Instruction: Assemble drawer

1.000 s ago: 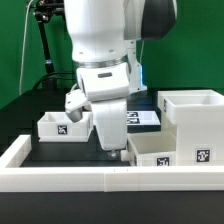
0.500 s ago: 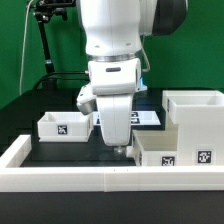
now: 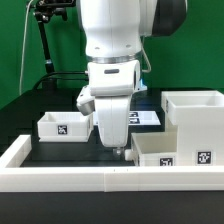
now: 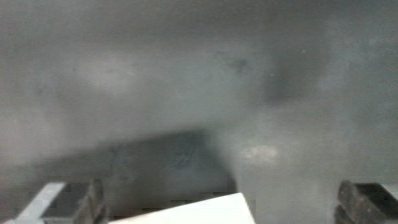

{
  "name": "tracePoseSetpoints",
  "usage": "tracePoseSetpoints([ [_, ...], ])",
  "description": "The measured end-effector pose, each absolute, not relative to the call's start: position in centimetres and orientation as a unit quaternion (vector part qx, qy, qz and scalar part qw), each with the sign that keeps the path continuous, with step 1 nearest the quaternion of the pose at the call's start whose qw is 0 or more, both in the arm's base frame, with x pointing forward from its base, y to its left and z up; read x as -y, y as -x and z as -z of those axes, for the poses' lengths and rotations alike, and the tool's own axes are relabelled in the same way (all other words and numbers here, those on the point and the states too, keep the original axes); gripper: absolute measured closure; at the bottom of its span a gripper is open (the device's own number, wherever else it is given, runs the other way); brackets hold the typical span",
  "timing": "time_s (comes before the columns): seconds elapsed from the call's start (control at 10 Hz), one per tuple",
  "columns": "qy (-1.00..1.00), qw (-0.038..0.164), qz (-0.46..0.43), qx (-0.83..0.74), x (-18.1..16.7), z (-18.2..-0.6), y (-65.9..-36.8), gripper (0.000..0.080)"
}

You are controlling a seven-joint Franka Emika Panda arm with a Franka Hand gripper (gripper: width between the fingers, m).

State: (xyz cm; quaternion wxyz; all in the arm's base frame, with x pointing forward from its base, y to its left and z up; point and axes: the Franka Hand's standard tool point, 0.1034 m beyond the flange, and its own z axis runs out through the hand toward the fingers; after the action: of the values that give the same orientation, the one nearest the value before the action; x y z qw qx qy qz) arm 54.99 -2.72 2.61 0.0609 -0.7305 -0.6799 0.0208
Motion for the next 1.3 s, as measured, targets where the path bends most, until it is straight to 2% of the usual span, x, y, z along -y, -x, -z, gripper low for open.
tracePoseSetpoints([
  [0.2, 0.685, 0.062, -0.021, 0.726, 2.8, -2.4, -54.8, 0.0150],
  [0.6, 0.690, 0.064, -0.022, 0.721, 2.6, -2.3, -54.8, 0.0150],
  [1.0, 0.676, 0.068, -0.017, 0.734, -1.3, -2.4, -54.9, 0.0150],
  [1.3, 0.693, 0.067, -0.021, 0.718, -2.0, -2.3, -54.8, 0.0150],
])
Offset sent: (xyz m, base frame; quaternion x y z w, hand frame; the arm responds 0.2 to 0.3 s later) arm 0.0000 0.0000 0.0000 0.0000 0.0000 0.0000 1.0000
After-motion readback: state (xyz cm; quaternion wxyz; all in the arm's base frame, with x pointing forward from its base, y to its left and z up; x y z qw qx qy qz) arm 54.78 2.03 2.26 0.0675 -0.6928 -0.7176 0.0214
